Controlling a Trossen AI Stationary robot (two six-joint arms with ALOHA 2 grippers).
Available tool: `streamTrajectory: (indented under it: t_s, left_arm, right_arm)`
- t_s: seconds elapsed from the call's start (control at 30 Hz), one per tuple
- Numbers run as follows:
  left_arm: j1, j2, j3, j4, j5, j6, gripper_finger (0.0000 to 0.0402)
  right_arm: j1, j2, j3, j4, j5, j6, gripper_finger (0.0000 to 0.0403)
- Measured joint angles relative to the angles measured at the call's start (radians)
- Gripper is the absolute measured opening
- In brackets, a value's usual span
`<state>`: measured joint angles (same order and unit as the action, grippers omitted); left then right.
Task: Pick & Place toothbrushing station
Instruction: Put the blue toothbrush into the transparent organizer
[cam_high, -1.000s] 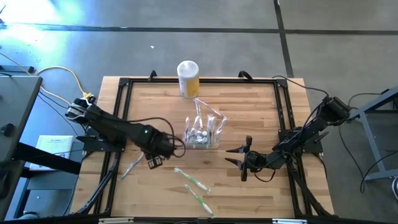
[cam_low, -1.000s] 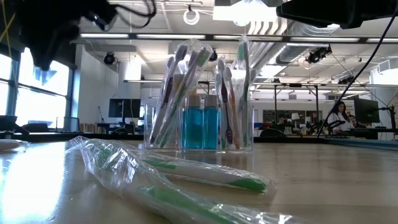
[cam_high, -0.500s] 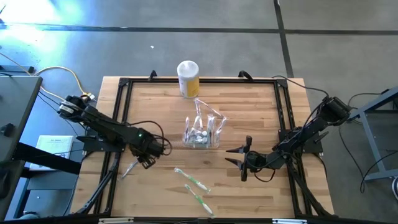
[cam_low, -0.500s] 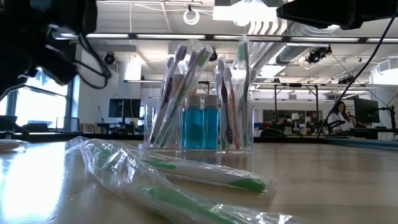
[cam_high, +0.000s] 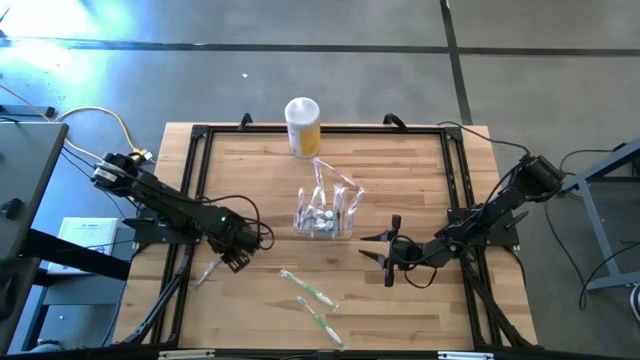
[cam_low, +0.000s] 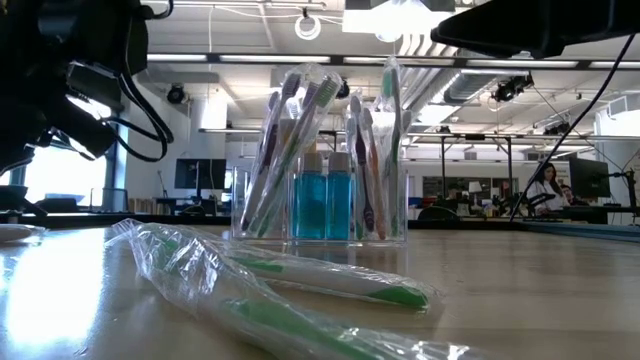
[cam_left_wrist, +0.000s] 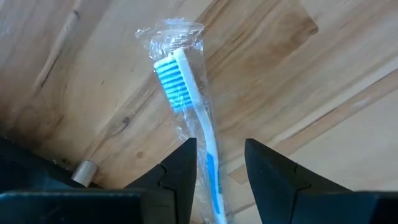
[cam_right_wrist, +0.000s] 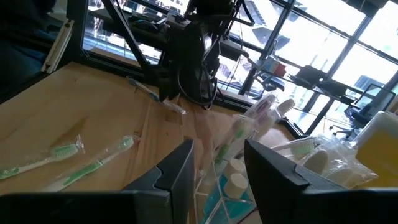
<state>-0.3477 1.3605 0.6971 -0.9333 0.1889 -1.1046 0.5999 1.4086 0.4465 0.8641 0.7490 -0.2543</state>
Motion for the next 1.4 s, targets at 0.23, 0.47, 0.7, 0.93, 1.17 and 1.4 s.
streamTrajectory:
  t_s: [0.23, 0.47, 0.7, 0.93, 1.17, 1.4]
  left_arm:
    - [0.0, 0.0, 0.0, -0.001, -0.02, -0.021, 0.0129]
    - [0.0, 0.0, -0.037, 0.026, -0.022, -0.055, 0.0129]
    - [0.001, -0.003, -0.125, 0.12, 0.002, -0.085, 0.0129]
    - [0.001, -0.002, -0.132, 0.121, -0.003, -0.082, 0.0129]
    - [0.0, -0.001, -0.133, 0.123, -0.039, -0.082, 0.0103]
    - [-0.002, -0.001, -0.134, 0.142, -0.094, -0.08, 0.0011]
  right_arm:
    - [0.0, 0.0, 0.0, -0.007, 0.0, 0.0, 0.0133]
    - [0.0, 0.0, 0.0, -0.011, 0.0, 0.0, 0.0133]
    - [0.0, 0.0, 0.0, -0.012, 0.0, 0.0, 0.0133]
    - [0.0, 0.0, 0.0, -0.012, 0.0, 0.0, 0.0133]
    - [0.0, 0.0, 0.0, -0.015, -0.001, 0.022, 0.0133]
    - [0.0, 0.0, 0.0, -0.016, -0.001, 0.022, 0.0133]
